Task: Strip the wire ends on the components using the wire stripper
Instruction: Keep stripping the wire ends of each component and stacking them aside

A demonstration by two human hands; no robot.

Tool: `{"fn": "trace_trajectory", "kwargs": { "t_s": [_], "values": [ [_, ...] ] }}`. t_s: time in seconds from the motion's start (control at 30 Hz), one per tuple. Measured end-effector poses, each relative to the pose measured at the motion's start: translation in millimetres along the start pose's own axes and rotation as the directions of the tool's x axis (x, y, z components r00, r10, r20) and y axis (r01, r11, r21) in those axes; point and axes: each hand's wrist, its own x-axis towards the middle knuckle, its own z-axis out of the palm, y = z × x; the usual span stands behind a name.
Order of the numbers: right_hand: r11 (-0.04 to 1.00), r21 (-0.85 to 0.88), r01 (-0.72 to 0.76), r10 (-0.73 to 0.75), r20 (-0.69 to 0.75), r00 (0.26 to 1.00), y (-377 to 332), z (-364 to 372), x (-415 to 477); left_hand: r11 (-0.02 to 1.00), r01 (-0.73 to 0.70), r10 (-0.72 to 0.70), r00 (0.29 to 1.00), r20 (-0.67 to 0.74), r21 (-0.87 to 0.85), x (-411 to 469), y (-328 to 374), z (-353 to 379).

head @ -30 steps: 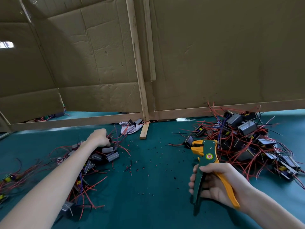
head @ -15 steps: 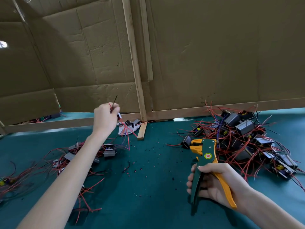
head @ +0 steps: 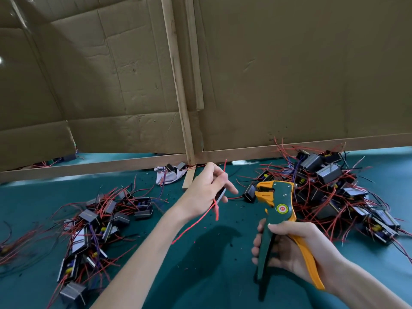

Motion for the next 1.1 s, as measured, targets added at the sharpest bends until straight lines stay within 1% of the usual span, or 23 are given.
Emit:
{"fn": "trace_trajectory", "kwargs": {
  "t_s": [0.07, 0.1, 0.2, 0.3, 0.4, 0.47, 0.6, 0.87, 1.0, 1.1],
  "values": [
    [1.0, -0.008, 0.015, -0.014, 0.028, 0.999, -2, 0, -1, 0.994, -0.004, 0.009, 0.999, 0.045, -0.109, -2, 3, -1],
    [1.0, -0.013, 0.023, -0.022, 0.046, 0.999, -2, 0, -1, 0.991, -0.01, 0.017, 0.998, 0.053, -0.131, -3, 4, -3],
    [0.998, -0.04, 0.053, -0.048, 0.117, 0.992, -4, 2, -4, 0.994, -0.047, 0.052, 0.997, 0.057, -0.095, -5, 7, -4],
    [0.992, -0.089, 0.092, -0.076, 0.175, 0.982, -5, 5, -8, 0.997, -0.049, 0.051, 0.999, 0.019, -0.065, -7, 10, -2],
    [0.982, -0.147, 0.121, -0.092, 0.187, 0.978, -5, 8, -11, 0.998, -0.064, 0.064, 0.998, -0.008, 0.002, -7, 12, 1],
    [0.976, -0.172, 0.133, -0.099, 0.195, 0.976, -5, 10, -13, 0.996, -0.089, 0.089, 0.996, 0.007, -0.002, -8, 14, 3],
    [0.971, -0.191, 0.142, -0.104, 0.195, 0.975, -6, 12, -15, 0.995, -0.098, 0.098, 0.995, 0.035, -0.007, -10, 15, 6],
    [0.951, -0.28, 0.135, -0.075, 0.217, 0.973, -7, 10, -16, 0.998, -0.058, 0.059, 0.995, 0.079, -0.011, -11, 17, 2],
    [0.933, -0.341, 0.112, -0.057, 0.166, 0.984, -6, 7, -17, 0.999, -0.036, 0.034, 0.992, 0.119, 0.013, -10, 17, -3],
    [0.922, -0.379, 0.083, -0.058, 0.077, 0.995, -2, 9, -20, 0.999, -0.016, 0.012, 0.989, 0.149, 0.028, -10, 17, -6]
  ]
}}
